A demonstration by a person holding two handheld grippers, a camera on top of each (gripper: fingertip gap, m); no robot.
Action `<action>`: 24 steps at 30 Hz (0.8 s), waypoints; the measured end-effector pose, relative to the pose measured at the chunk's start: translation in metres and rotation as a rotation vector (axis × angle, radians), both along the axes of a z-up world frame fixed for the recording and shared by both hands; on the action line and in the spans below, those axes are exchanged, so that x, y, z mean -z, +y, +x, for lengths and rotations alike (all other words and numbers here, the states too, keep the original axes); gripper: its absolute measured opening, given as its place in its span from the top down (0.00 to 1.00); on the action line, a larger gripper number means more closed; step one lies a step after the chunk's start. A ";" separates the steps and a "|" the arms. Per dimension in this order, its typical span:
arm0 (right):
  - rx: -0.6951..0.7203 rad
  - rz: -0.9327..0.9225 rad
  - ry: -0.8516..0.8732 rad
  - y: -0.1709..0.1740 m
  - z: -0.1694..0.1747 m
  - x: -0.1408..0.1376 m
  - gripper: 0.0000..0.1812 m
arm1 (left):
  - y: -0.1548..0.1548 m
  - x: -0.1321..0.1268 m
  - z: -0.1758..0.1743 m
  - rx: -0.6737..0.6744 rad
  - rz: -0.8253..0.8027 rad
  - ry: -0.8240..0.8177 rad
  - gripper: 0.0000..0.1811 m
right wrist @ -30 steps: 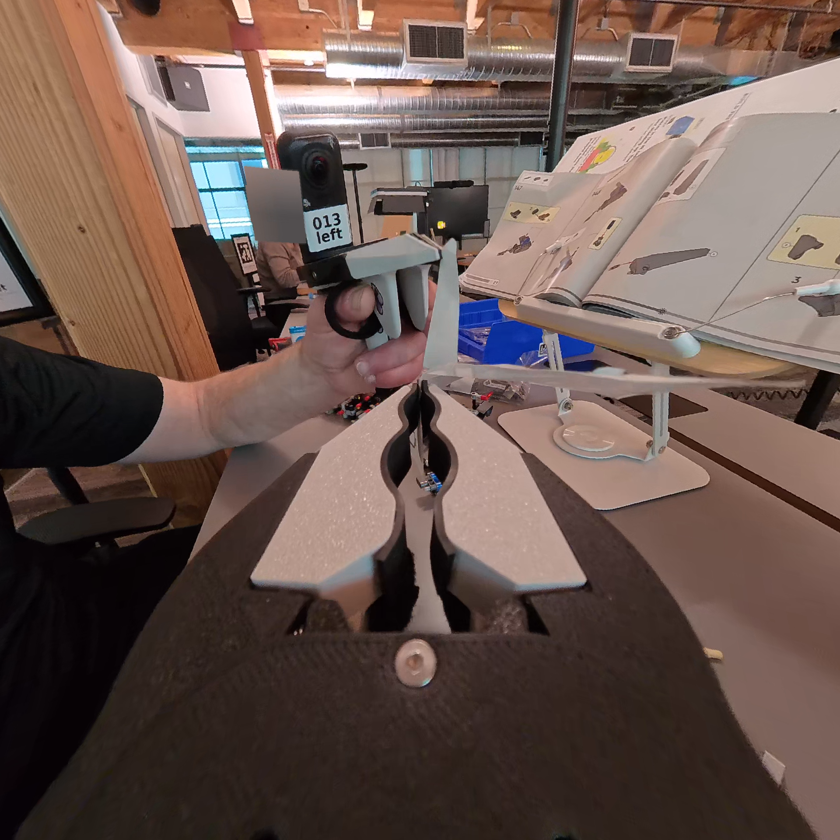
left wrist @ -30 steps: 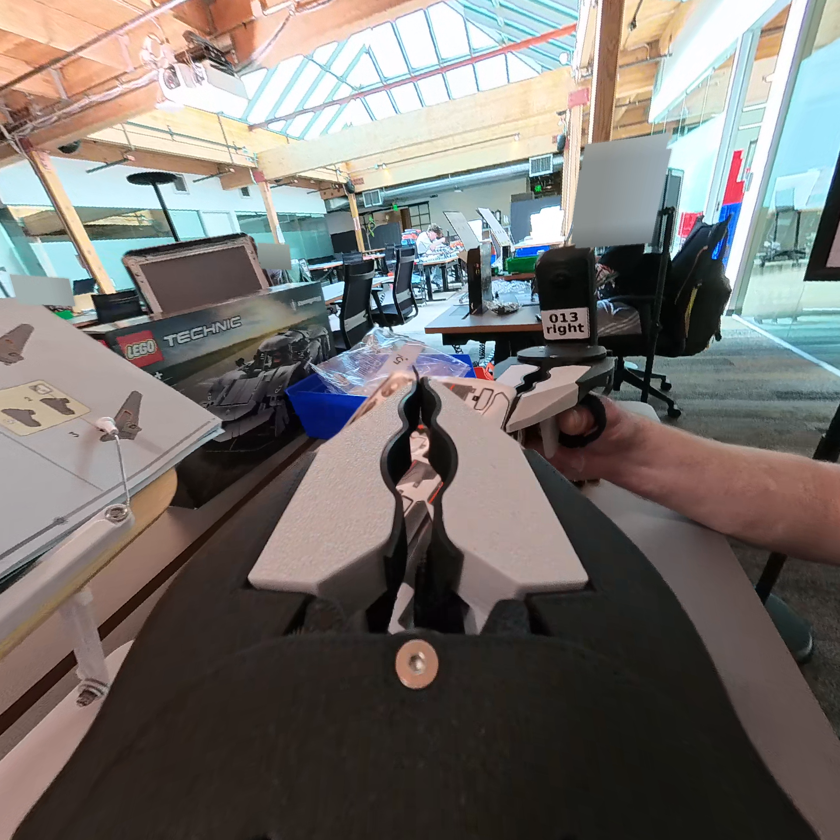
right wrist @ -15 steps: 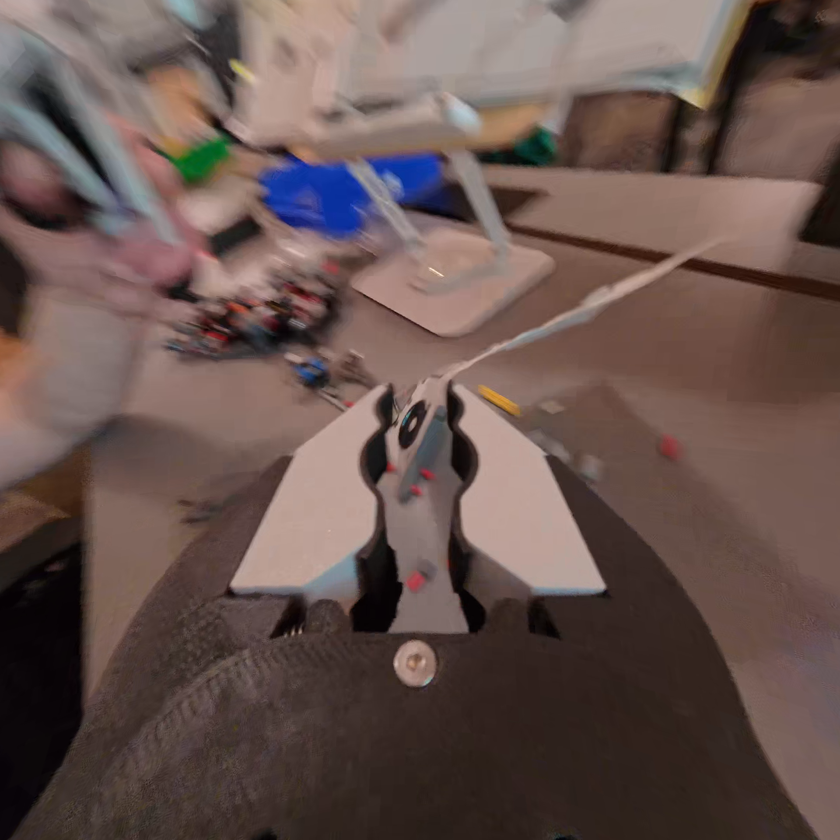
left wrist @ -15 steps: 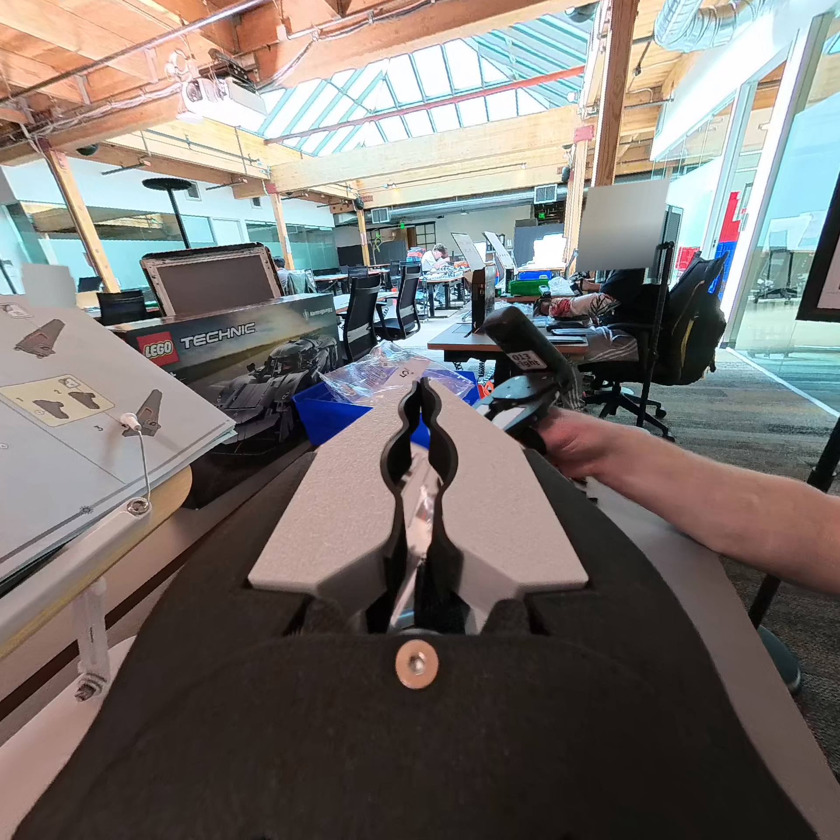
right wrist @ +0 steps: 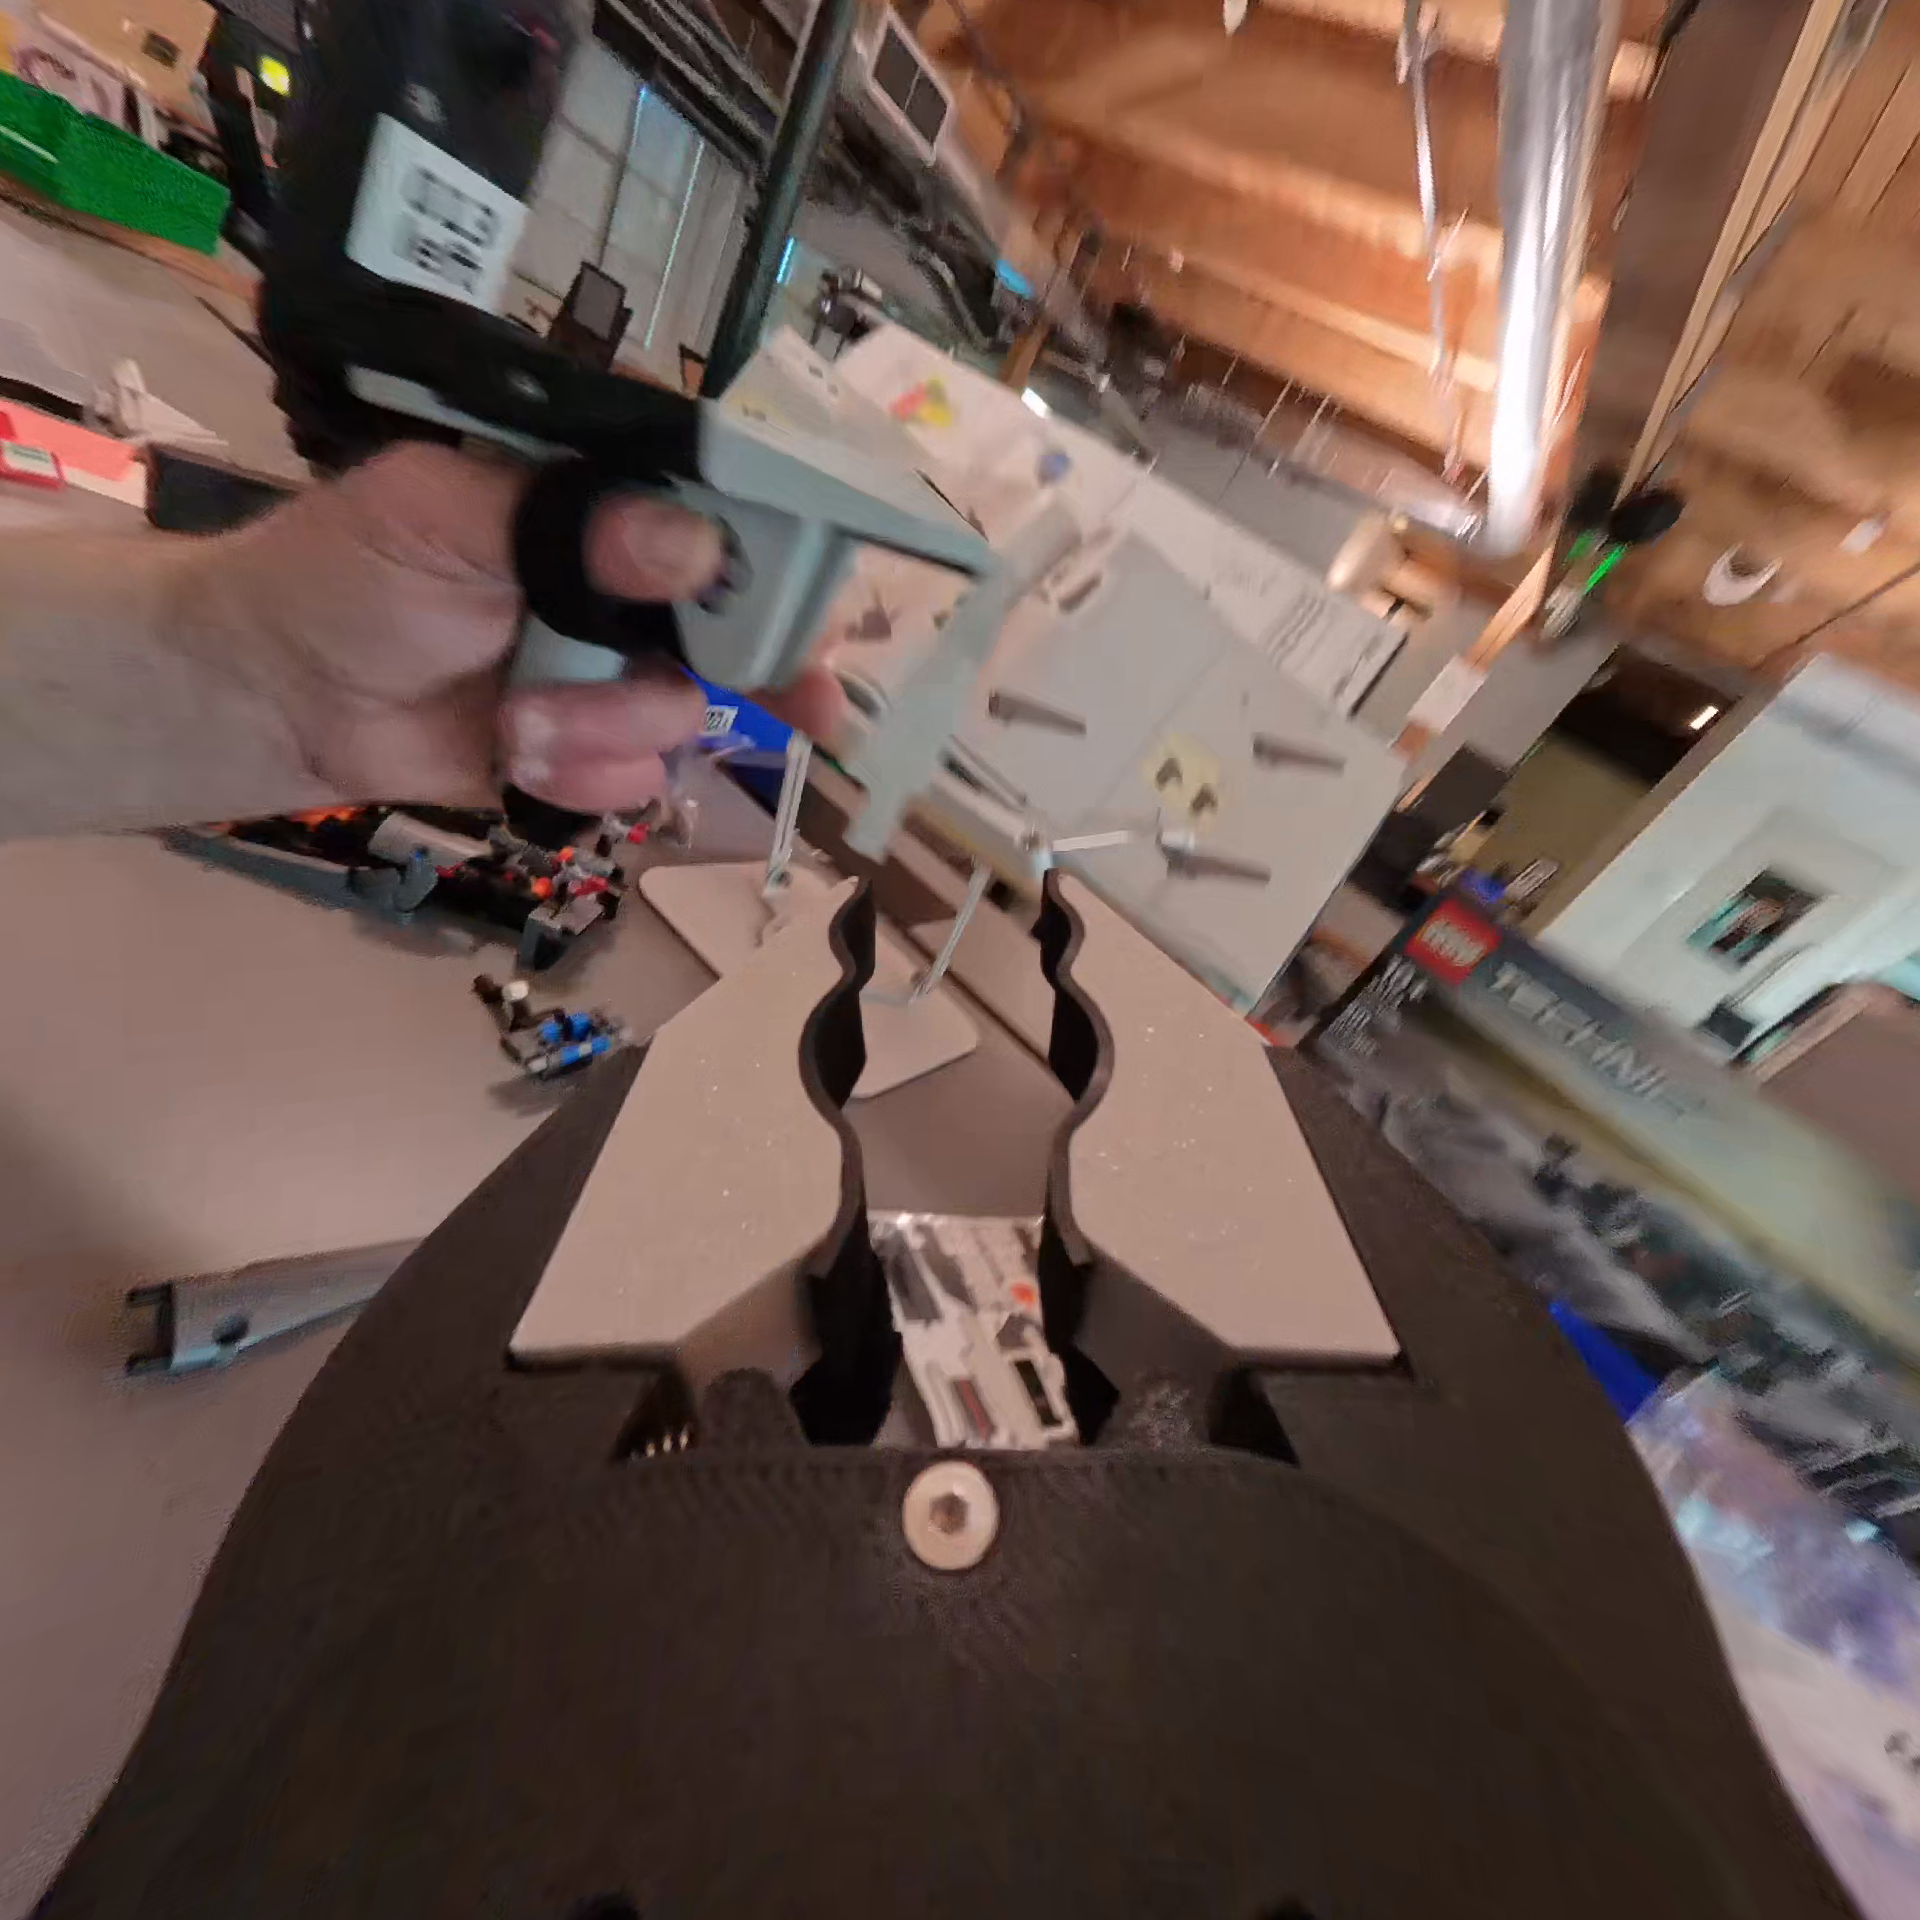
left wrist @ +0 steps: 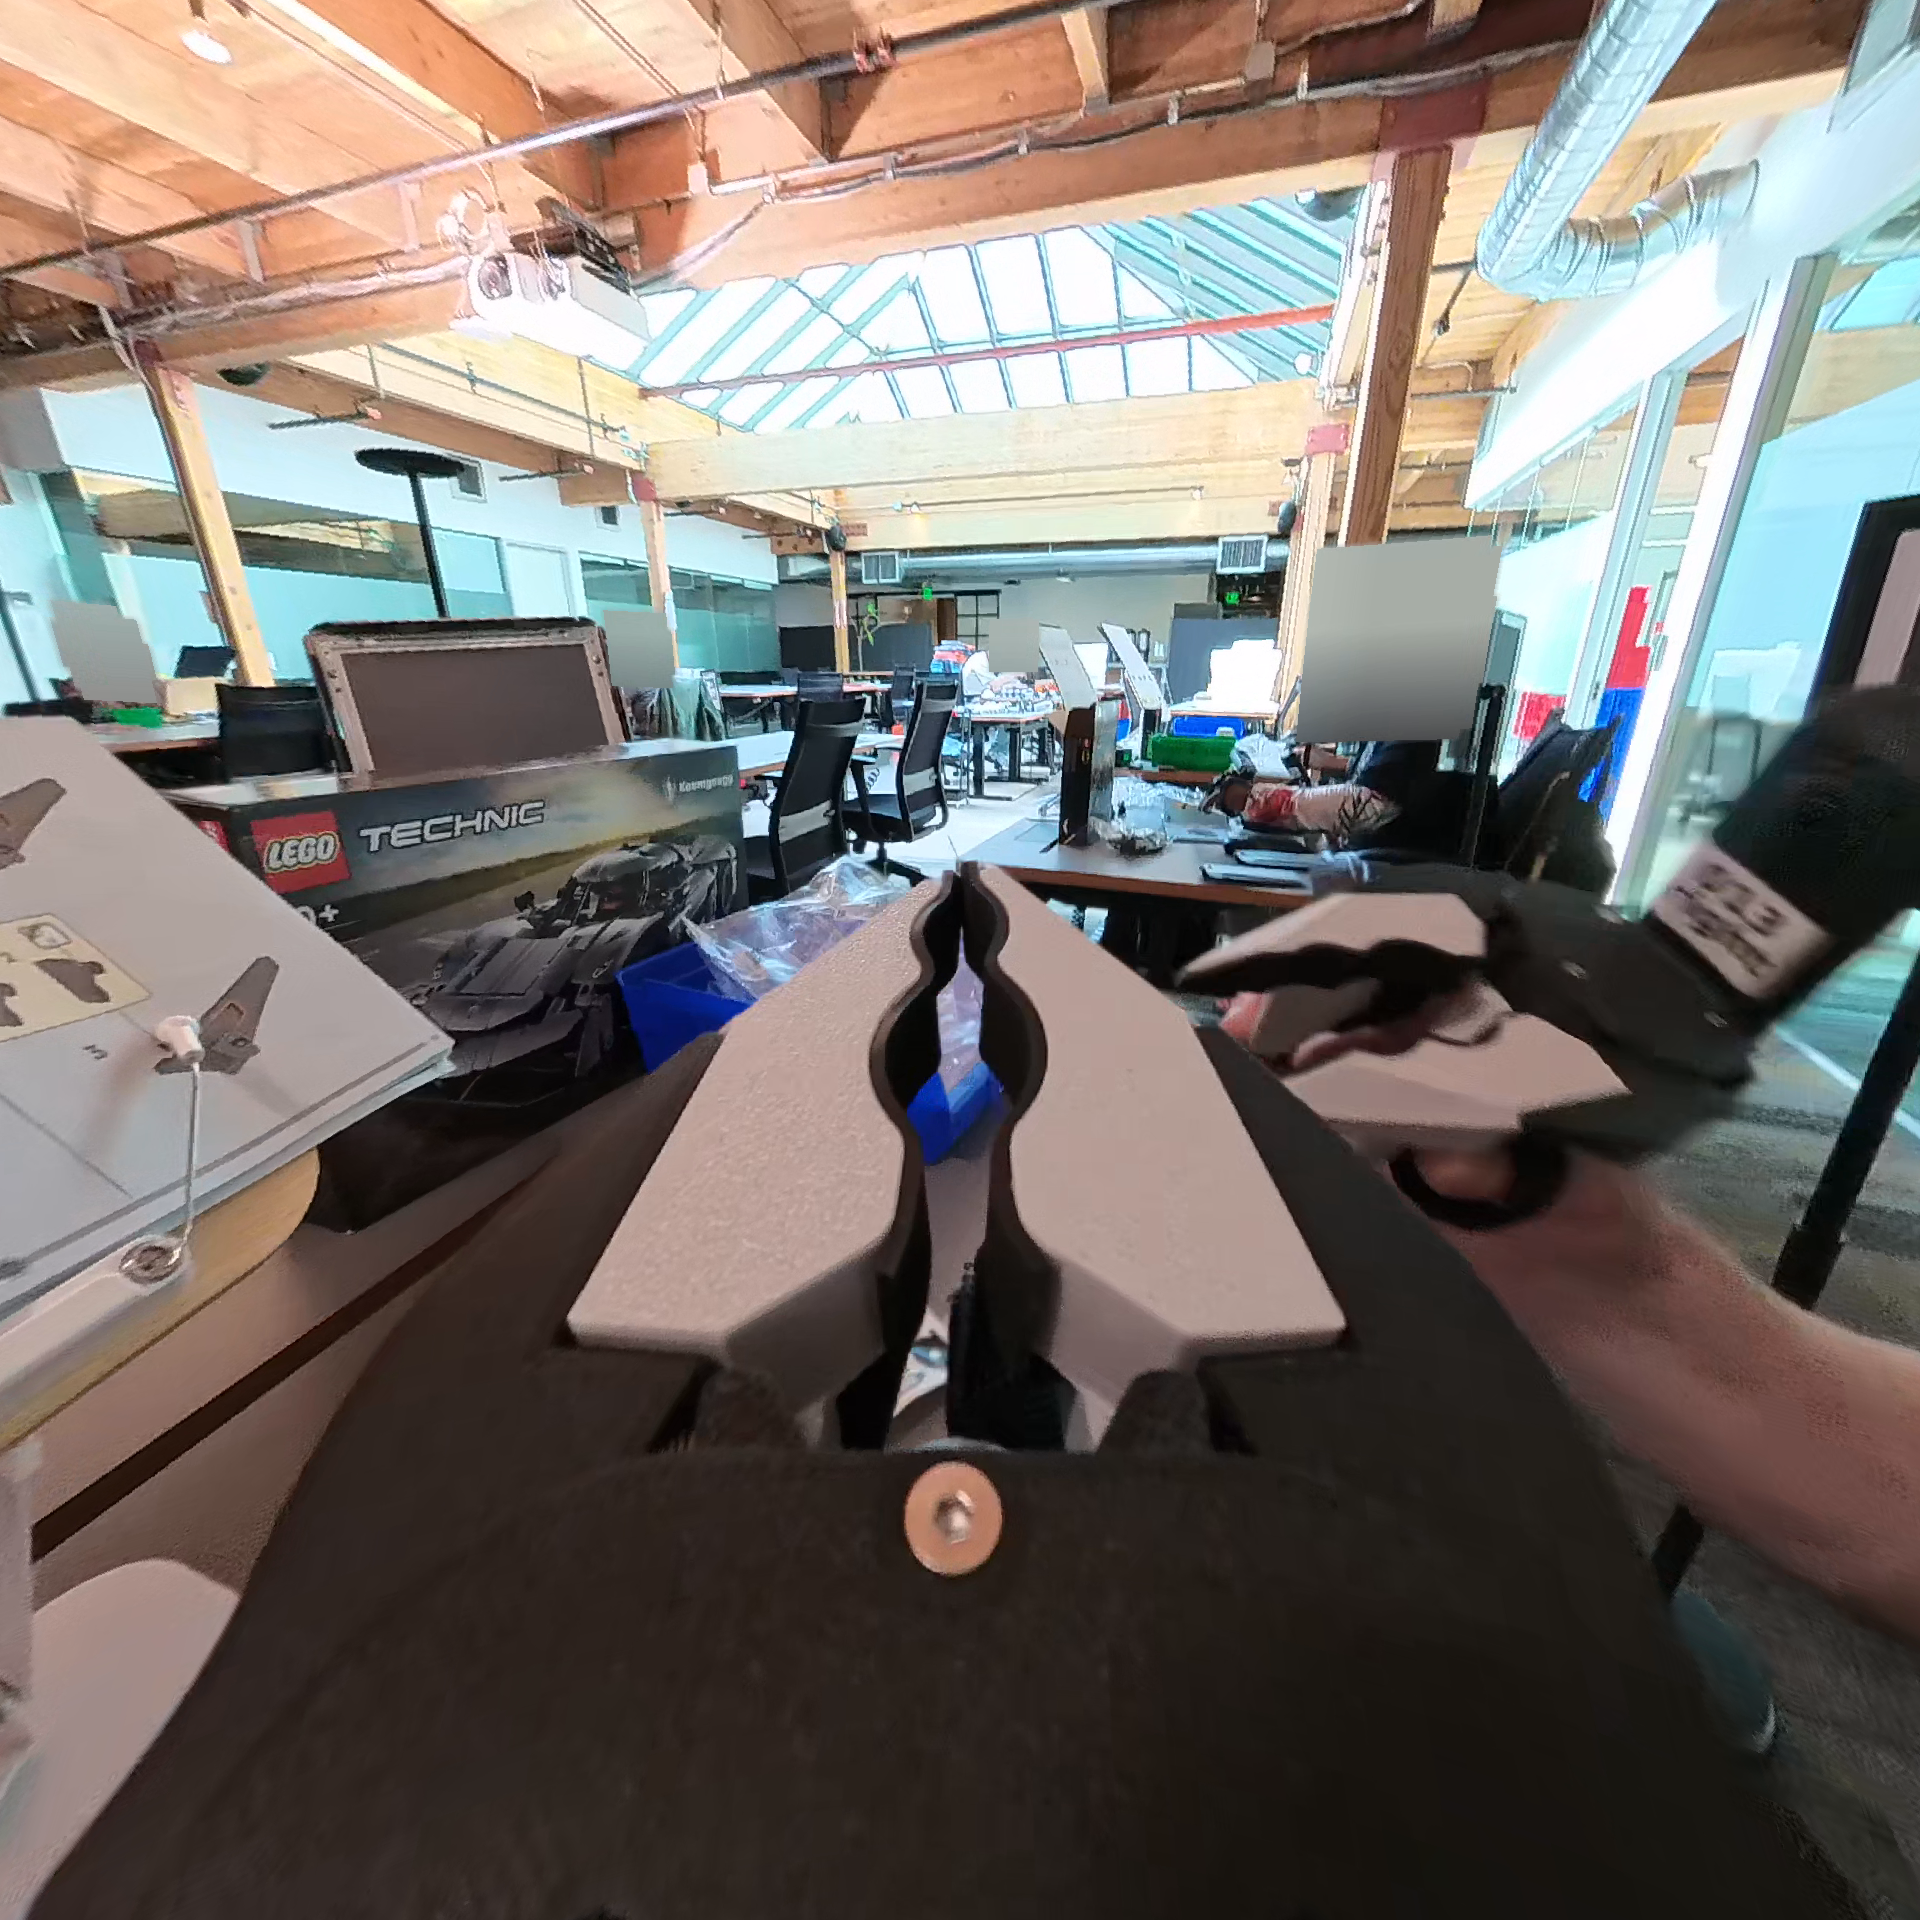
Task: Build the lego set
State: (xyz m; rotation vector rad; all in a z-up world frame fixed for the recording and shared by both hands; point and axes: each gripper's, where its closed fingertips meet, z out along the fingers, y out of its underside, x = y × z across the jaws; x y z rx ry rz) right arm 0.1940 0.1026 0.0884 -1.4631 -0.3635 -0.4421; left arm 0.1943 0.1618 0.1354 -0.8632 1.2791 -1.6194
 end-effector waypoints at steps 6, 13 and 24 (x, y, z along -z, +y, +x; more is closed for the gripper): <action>0.134 0.103 -0.104 0.019 -0.020 -0.020 0.86 | -0.019 -0.012 0.005 -0.002 -0.050 -0.035 1.00; 0.230 0.140 -0.113 0.033 -0.015 -0.026 0.88 | -0.037 -0.014 -0.002 -0.006 -0.040 -0.054 1.00; 0.250 0.188 -0.066 0.029 -0.008 -0.036 0.94 | -0.043 -0.017 -0.005 -0.005 -0.043 -0.065 1.00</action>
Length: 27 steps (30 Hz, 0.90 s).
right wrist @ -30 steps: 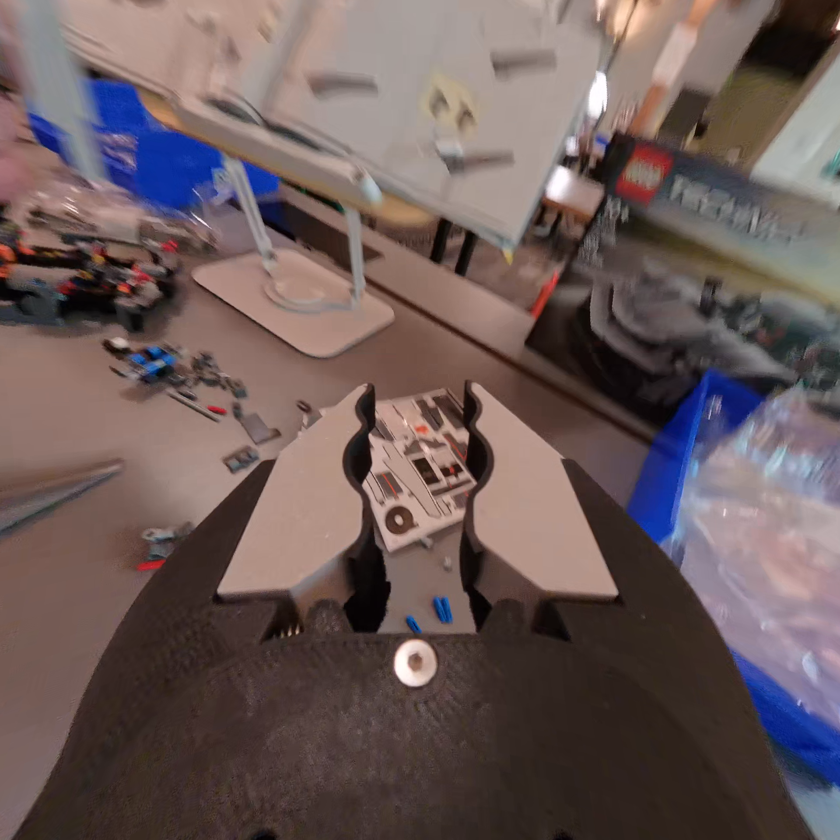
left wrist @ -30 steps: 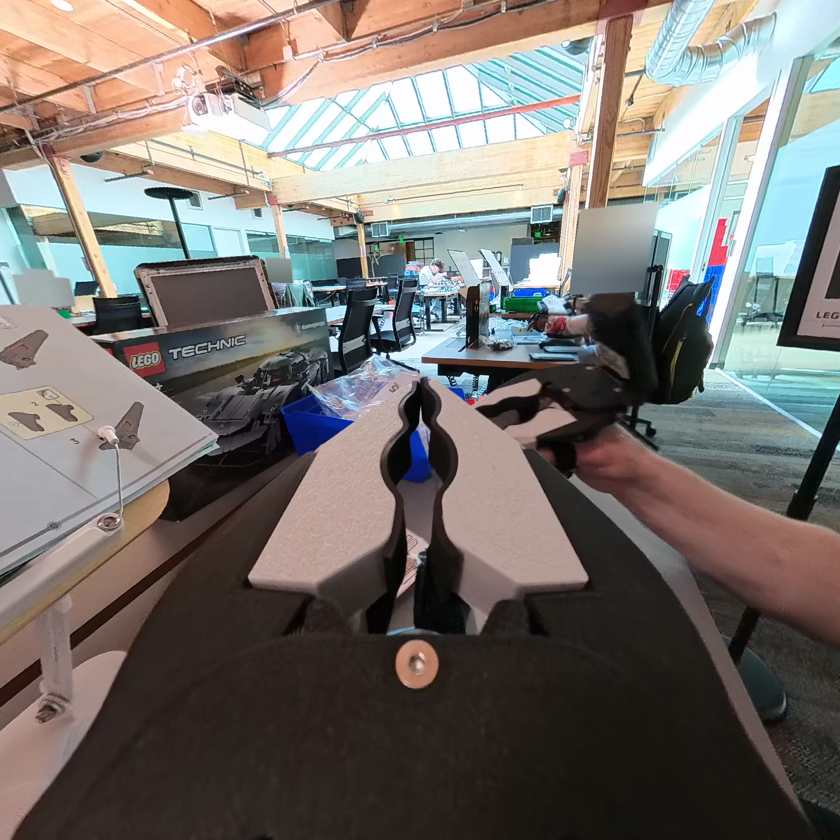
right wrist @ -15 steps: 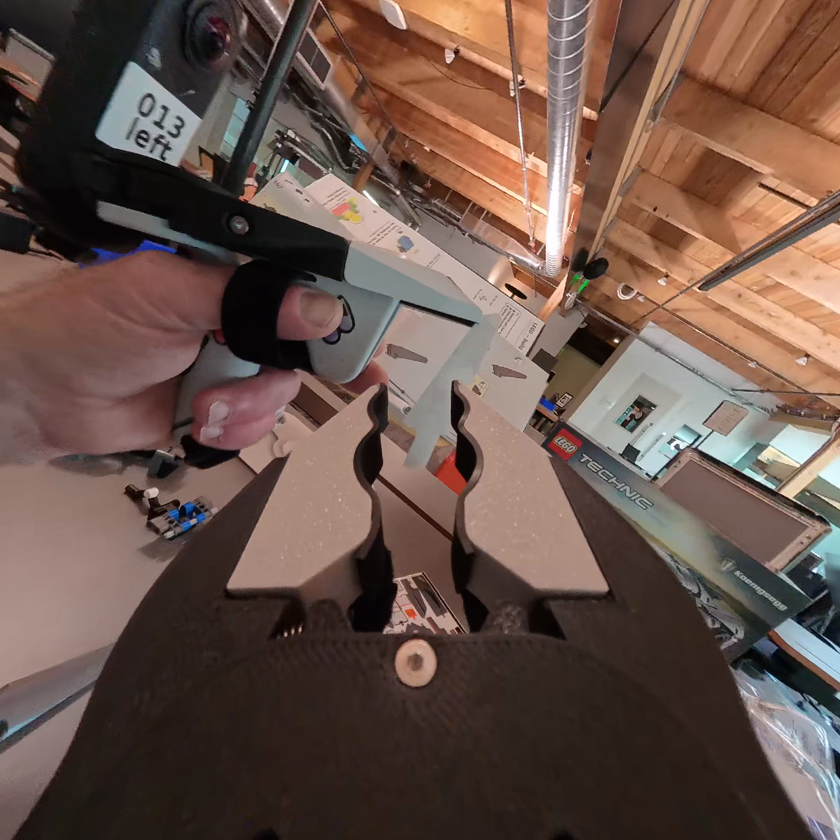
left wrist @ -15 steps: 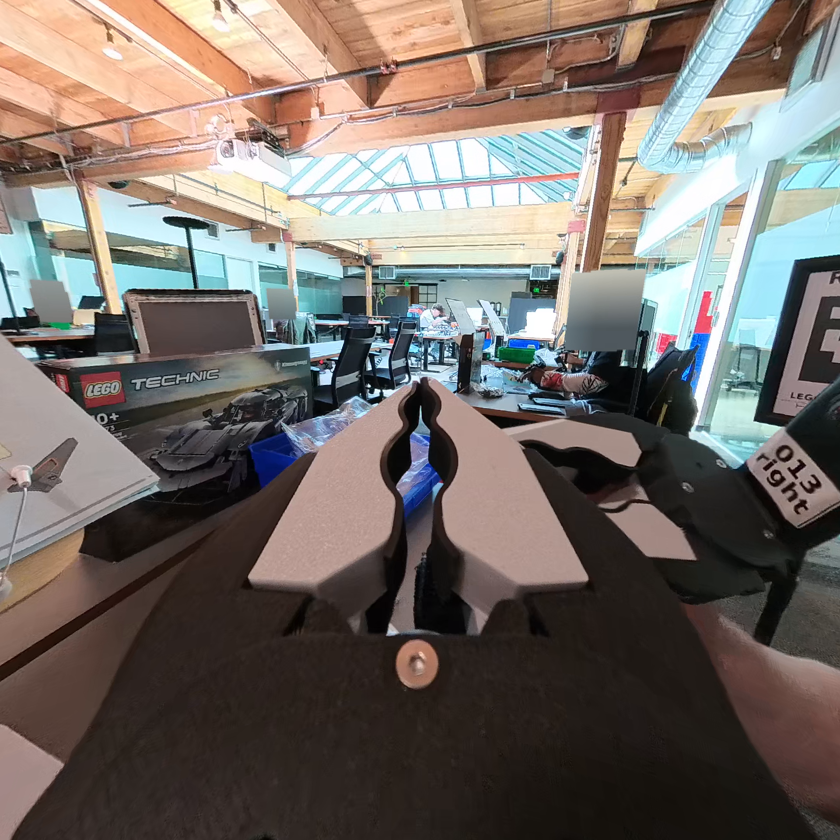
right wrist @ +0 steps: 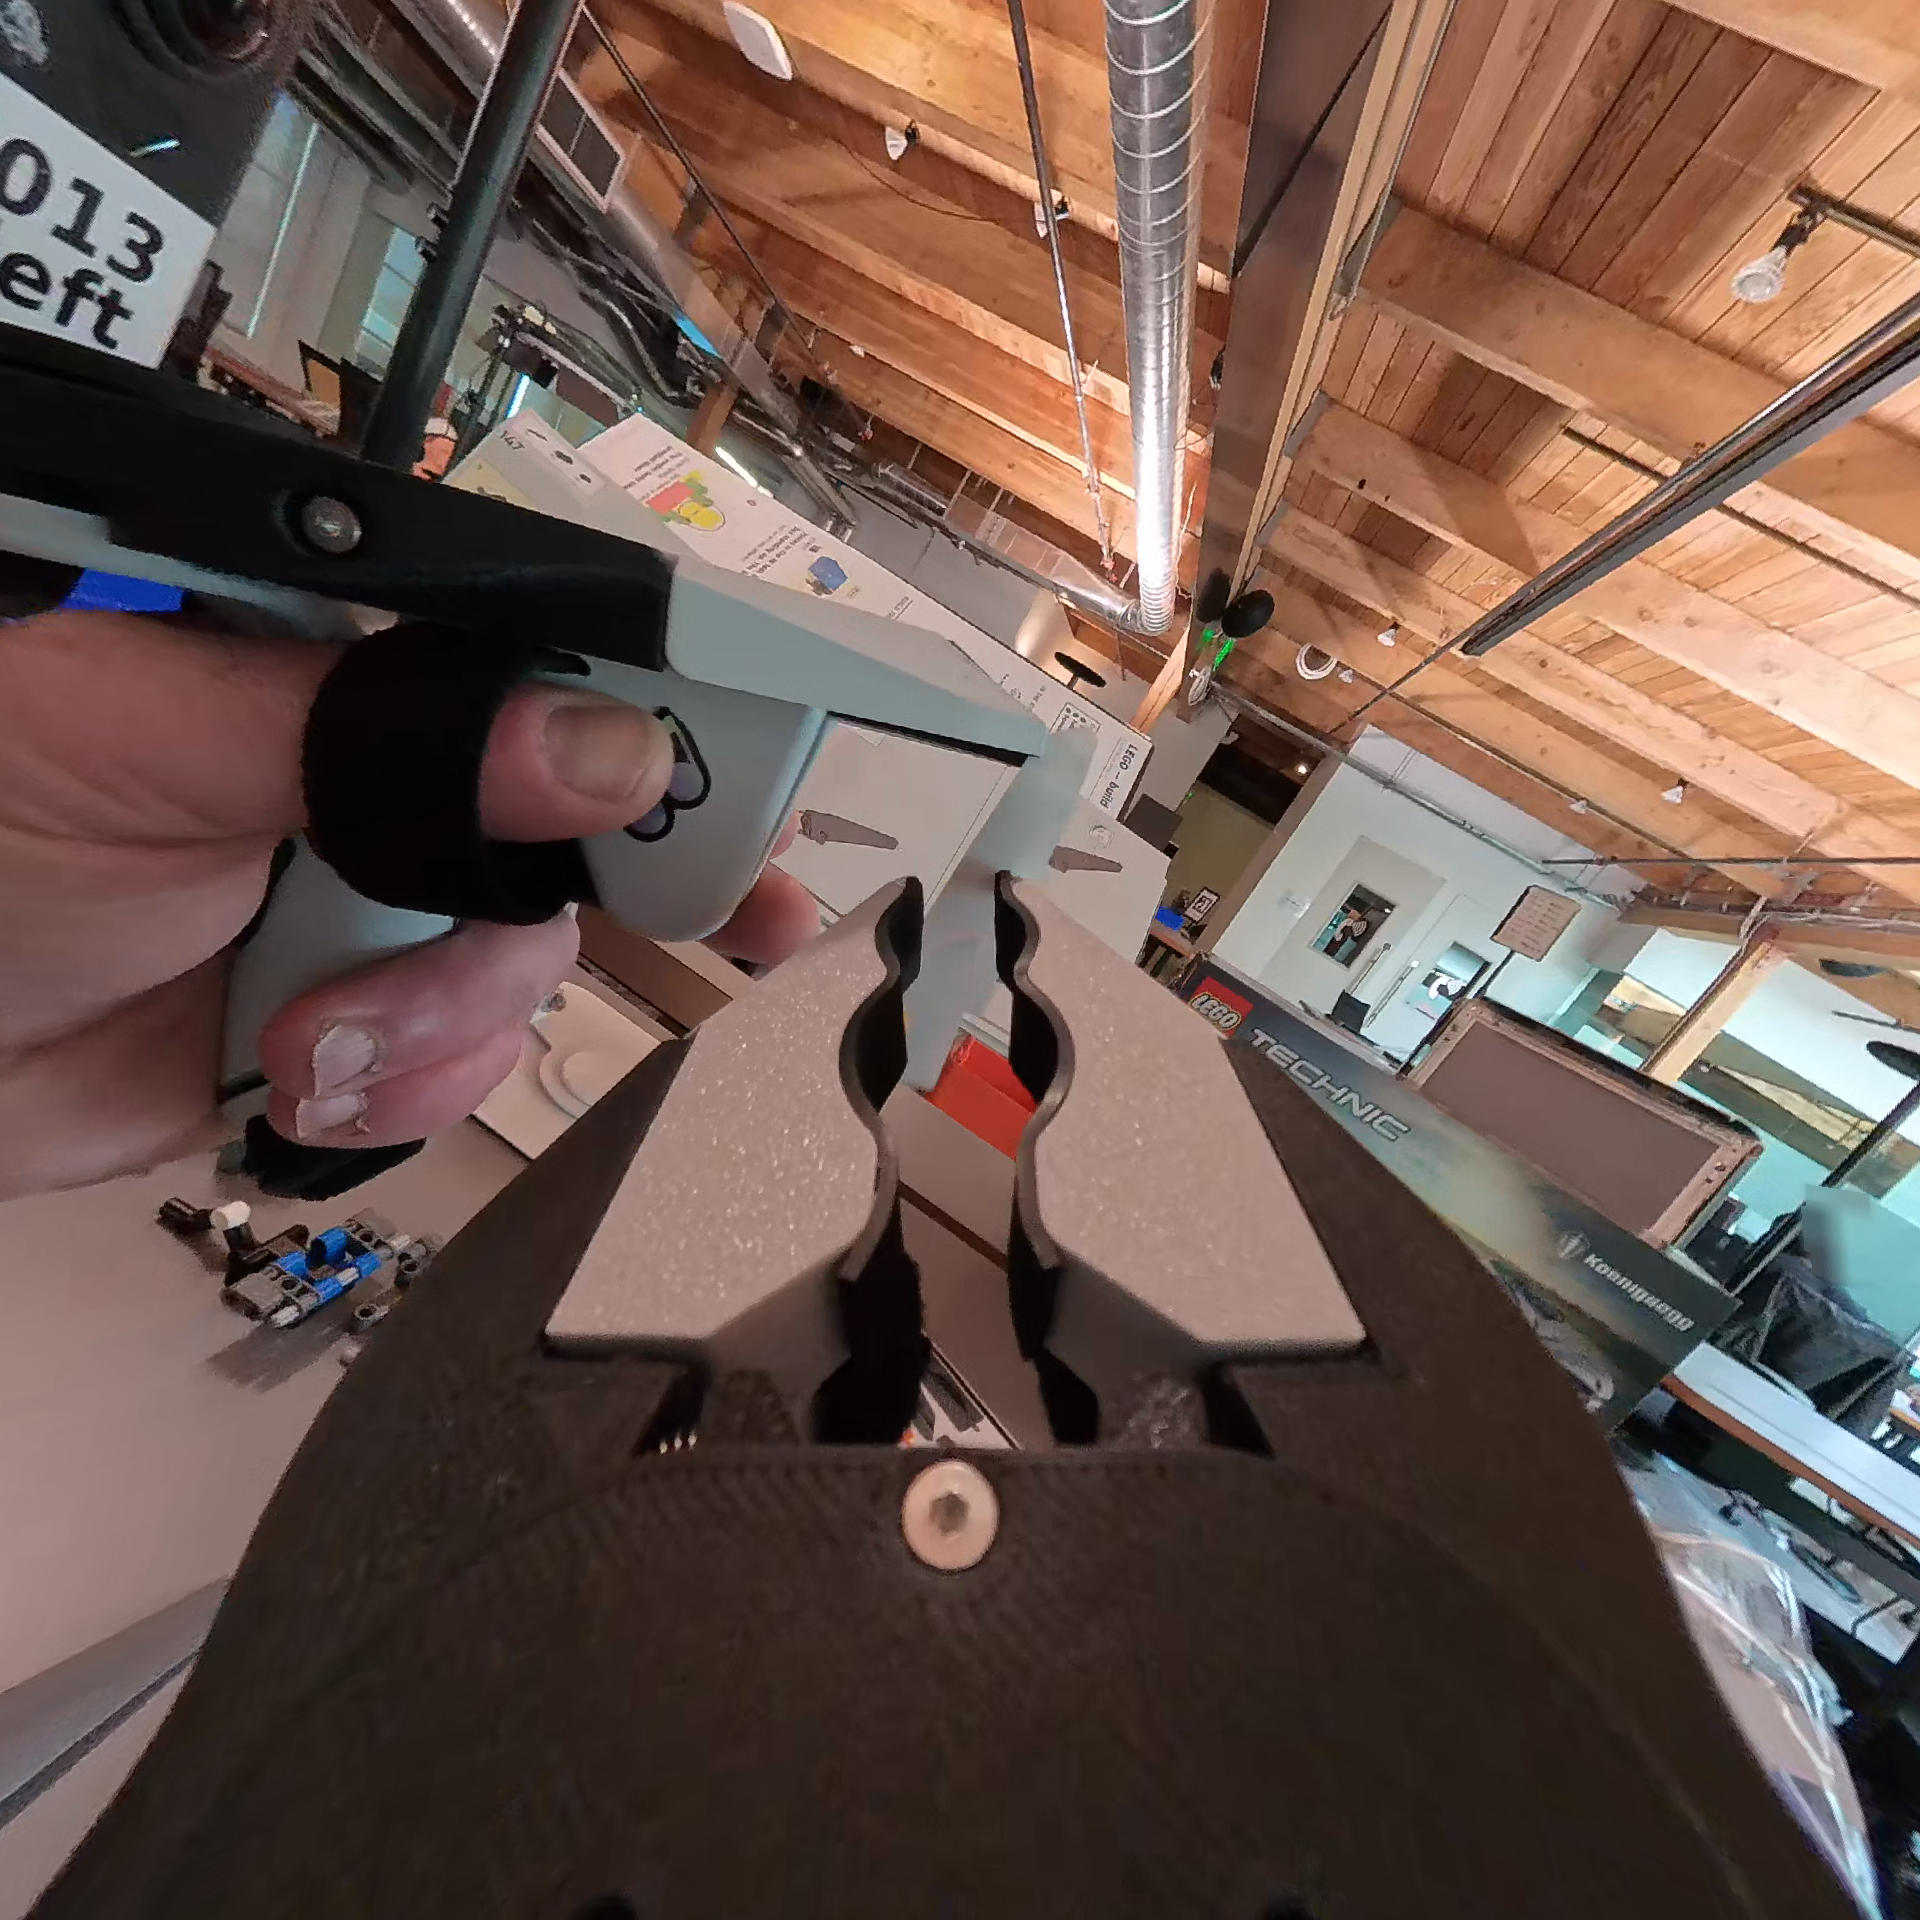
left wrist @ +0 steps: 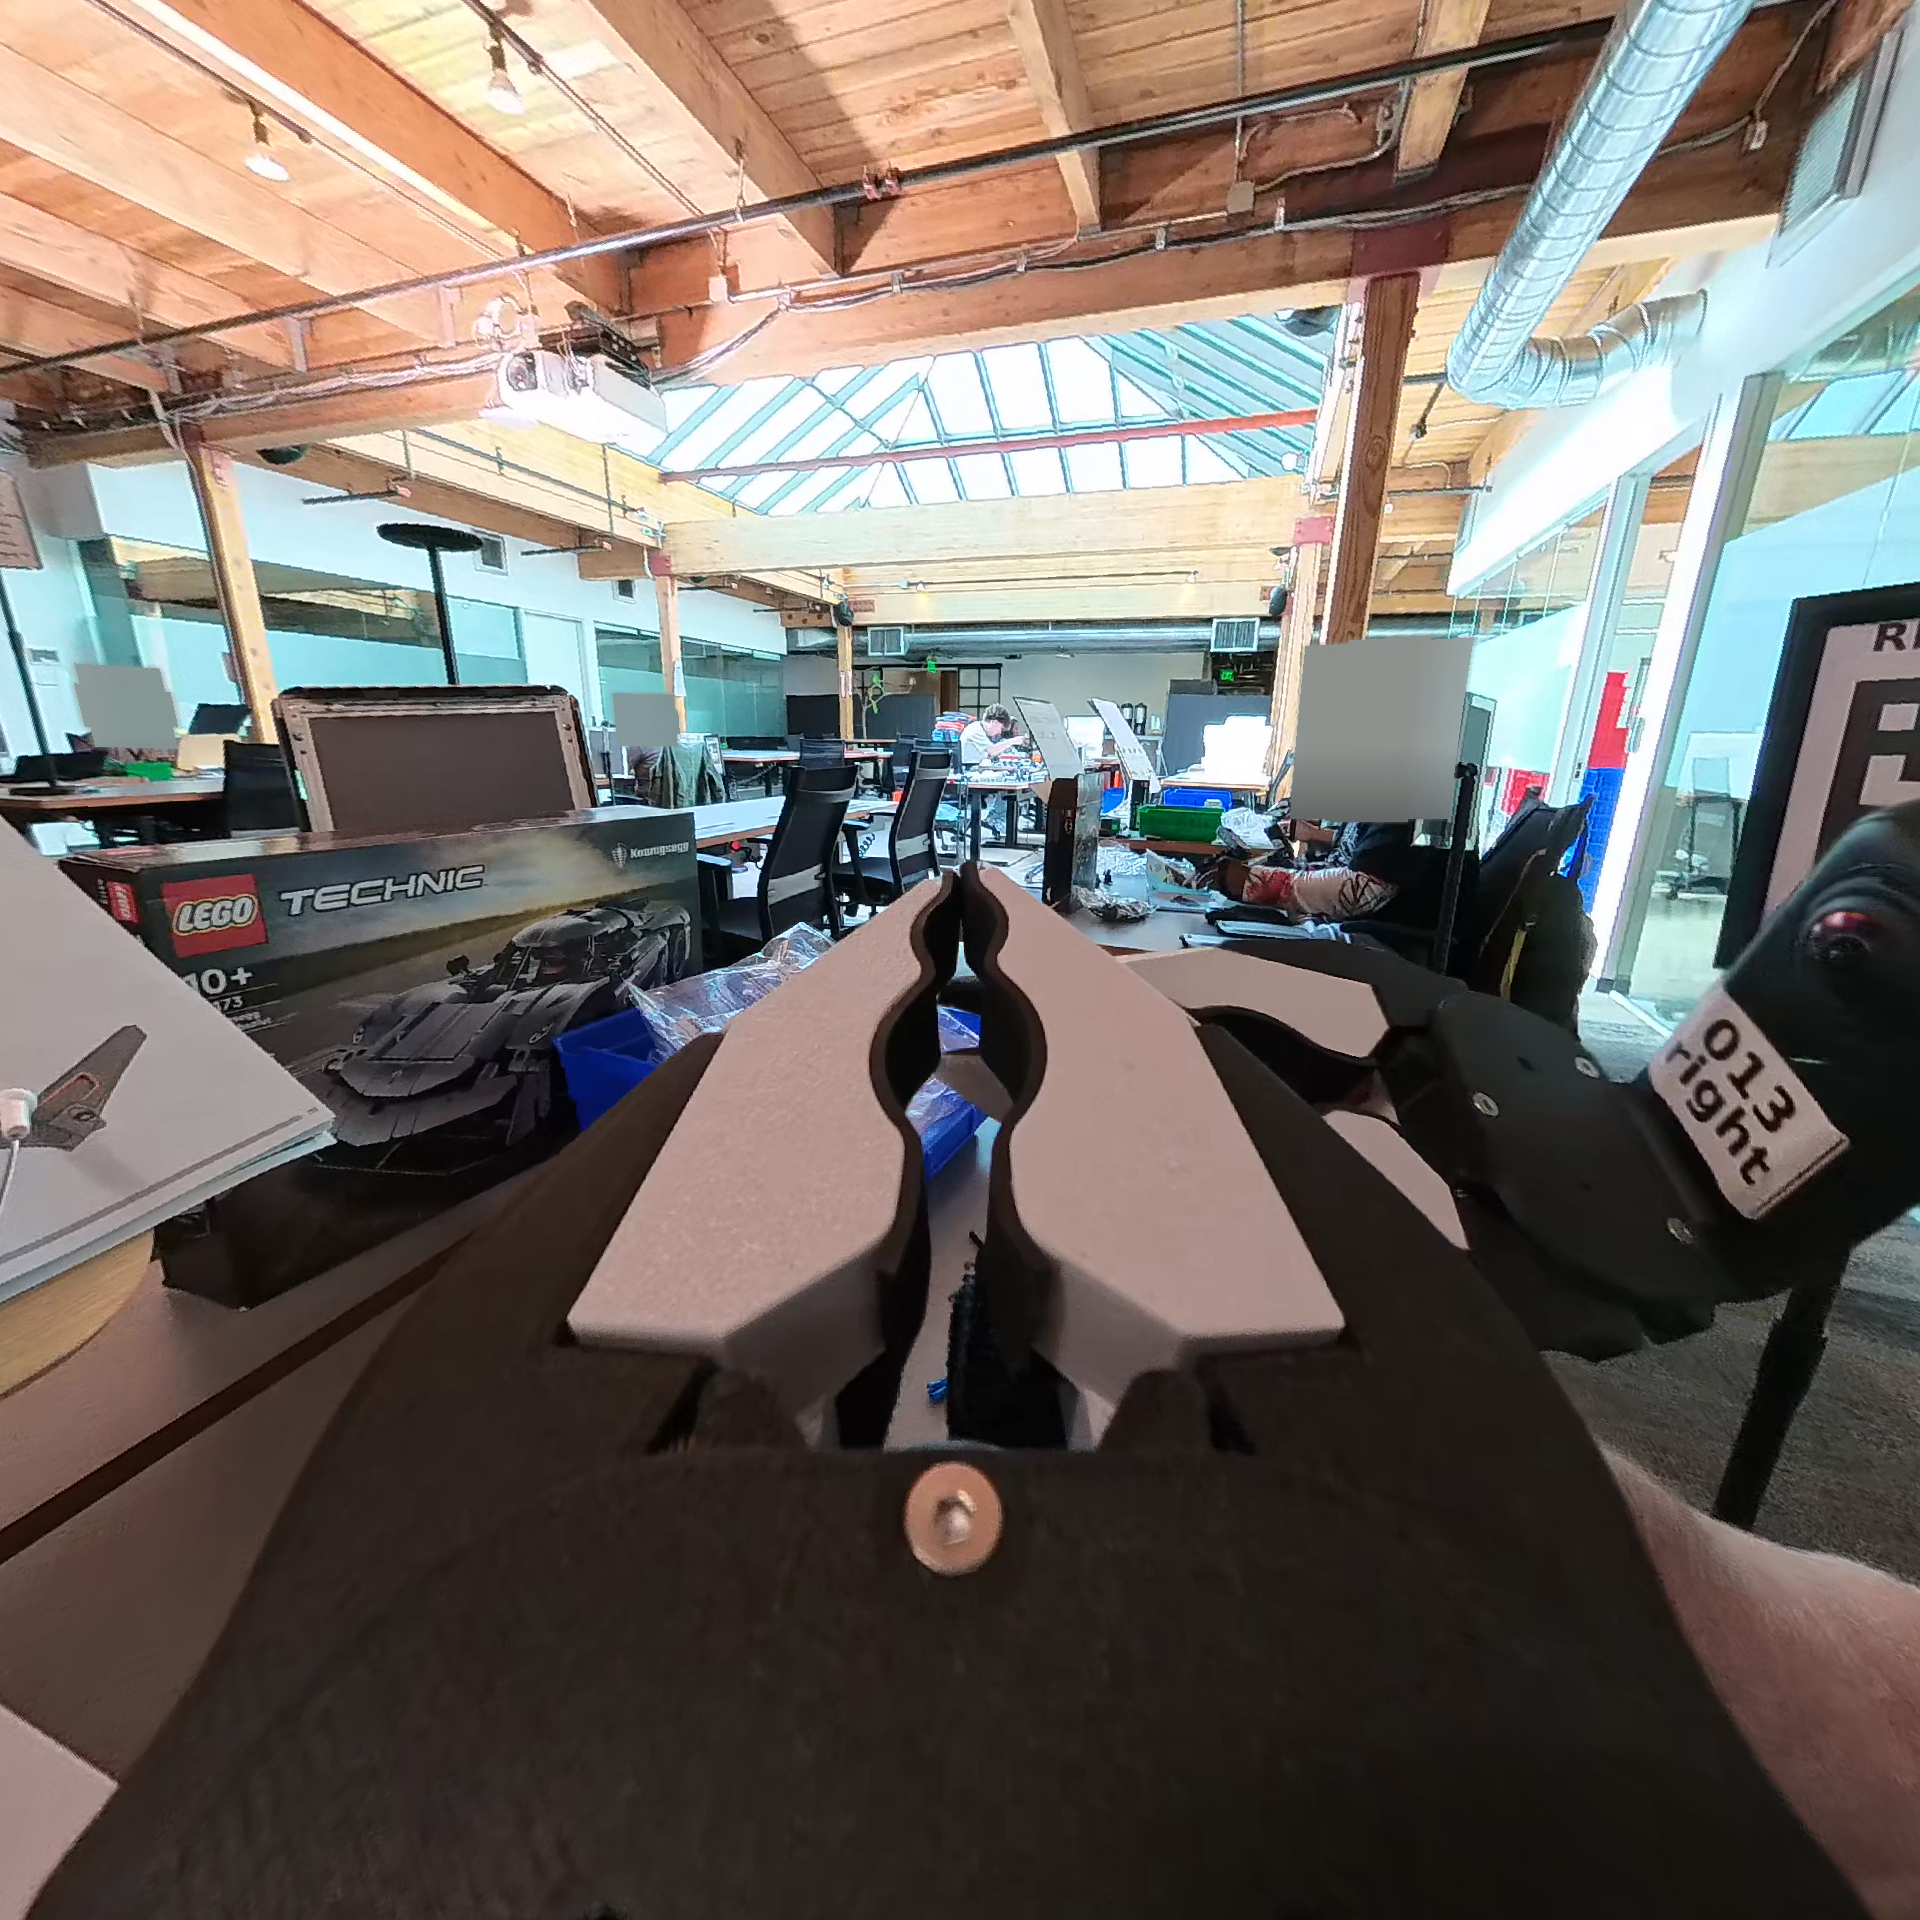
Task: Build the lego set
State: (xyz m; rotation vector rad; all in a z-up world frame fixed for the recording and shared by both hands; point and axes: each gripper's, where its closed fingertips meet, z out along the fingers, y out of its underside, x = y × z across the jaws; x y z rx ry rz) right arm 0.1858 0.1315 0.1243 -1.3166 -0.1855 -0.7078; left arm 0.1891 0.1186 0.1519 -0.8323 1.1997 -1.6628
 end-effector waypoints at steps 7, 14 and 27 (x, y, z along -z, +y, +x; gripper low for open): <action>-0.026 0.013 0.041 -0.001 0.002 -0.002 0.93 | -0.007 0.003 0.001 0.005 0.000 0.007 1.00; -0.060 0.017 0.092 0.000 0.003 -0.001 0.91 | -0.008 0.006 0.003 0.005 0.001 0.015 1.00; -0.179 0.062 0.287 -0.003 0.012 -0.002 0.93 | -0.011 0.012 0.007 -0.071 0.089 -0.003 1.00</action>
